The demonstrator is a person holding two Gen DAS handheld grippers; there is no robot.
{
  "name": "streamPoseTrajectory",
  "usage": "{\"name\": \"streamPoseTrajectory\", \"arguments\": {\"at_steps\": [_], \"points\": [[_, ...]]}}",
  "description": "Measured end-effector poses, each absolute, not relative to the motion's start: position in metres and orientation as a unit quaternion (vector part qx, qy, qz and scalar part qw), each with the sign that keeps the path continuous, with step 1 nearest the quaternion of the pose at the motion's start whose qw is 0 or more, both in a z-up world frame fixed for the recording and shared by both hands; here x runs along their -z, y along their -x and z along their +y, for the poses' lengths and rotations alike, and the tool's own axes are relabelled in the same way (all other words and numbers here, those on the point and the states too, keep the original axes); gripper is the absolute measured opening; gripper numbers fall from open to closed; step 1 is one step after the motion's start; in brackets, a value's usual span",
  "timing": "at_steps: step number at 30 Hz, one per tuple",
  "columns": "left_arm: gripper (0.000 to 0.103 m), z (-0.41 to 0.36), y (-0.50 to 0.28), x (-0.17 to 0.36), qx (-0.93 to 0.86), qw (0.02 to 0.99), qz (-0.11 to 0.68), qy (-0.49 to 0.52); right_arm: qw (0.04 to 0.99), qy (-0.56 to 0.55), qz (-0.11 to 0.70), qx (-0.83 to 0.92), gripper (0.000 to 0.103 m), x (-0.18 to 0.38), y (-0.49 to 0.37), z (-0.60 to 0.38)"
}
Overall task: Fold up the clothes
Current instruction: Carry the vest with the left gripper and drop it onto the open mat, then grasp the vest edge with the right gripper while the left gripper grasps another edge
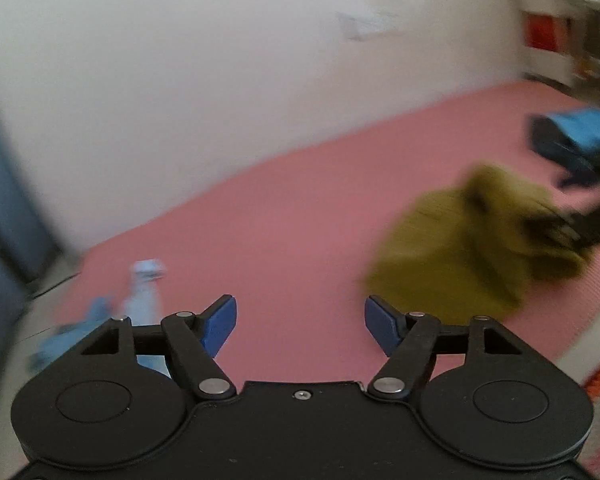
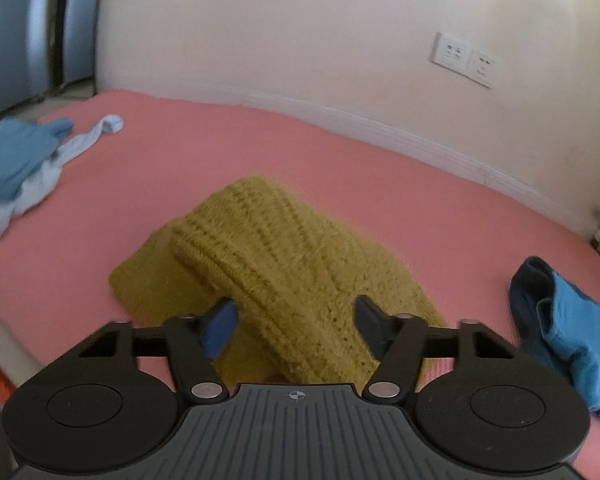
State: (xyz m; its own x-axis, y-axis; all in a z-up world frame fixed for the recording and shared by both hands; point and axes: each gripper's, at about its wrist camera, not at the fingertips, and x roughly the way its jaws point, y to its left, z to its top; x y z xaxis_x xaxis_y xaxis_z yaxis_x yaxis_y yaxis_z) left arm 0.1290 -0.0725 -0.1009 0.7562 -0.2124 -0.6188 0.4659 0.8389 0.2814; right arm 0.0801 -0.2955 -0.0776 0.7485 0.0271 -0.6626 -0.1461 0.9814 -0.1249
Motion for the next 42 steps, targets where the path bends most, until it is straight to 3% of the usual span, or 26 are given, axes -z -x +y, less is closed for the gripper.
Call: {"name": "streamPoseTrajectory", "arguments": {"at_steps": [2,4,6,14,21,26,33,42], "points": [[0.07,-0.093,-0.139,0.127,0.203,0.903,0.338,-0.173,0.93,0.065,0.358,-0.058,0.053,0.078,-0.086,-0.299],[0.07,-0.109,-0.149,0.147,0.21,0.895,0.376,-0.116,0.929,0.043,0.363,-0.065,0.019,0.079,-0.093,-0.306],[0.07,-0.118,-0.152,0.16,0.201,0.89,0.399,-0.086,0.932,0.025,0.358,-0.051,0.014,0.076,-0.099,-0.318],[0.07,-0.131,-0.139,0.187,0.168,0.895,0.396,-0.121,0.943,-0.014,0.3,0.142,0.012,0.049,-0.113,-0.429],[0.07,-0.123,-0.131,0.186,0.174,0.886,0.408,-0.134,0.896,-0.029,0.377,0.232,0.013,0.092,-0.116,-0.507],[0.071,-0.135,-0.107,0.174,0.188,0.886,0.376,-0.193,0.899,-0.009,0.378,0.221,0.04,0.093,-0.084,-0.502],[0.072,-0.136,-0.112,0.191,0.198,0.875,0.378,-0.231,0.91,-0.037,0.399,0.106,0.041,0.073,-0.037,-0.472],[0.072,-0.158,-0.115,0.205,0.216,0.869,0.358,-0.266,0.873,0.052,0.482,-0.05,0.041,0.137,-0.07,-0.375]]}}
